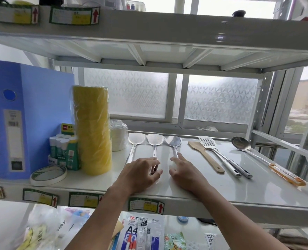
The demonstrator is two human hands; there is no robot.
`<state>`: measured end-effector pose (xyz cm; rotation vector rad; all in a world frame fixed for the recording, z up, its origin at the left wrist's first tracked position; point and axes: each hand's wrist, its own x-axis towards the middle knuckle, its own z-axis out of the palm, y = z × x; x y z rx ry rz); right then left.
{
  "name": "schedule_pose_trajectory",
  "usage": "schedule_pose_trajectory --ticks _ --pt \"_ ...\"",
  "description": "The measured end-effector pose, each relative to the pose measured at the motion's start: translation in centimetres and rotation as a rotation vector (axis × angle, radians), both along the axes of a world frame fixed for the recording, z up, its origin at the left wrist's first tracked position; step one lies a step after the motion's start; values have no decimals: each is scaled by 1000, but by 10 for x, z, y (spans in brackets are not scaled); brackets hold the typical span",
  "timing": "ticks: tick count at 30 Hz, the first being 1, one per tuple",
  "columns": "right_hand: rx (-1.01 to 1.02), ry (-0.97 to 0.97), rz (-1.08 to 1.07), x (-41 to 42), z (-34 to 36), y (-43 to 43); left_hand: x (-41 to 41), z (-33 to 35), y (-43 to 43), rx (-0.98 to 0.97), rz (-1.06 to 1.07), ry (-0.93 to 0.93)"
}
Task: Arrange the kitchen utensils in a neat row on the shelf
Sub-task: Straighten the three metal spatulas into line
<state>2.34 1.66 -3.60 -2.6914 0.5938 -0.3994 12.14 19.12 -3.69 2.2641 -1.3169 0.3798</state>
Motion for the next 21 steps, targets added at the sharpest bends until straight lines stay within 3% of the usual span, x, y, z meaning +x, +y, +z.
schedule_pose_trajectory --ticks 21 --pt "-28 70 13 9 -10 -6 1 0 0 2 -12 -14"
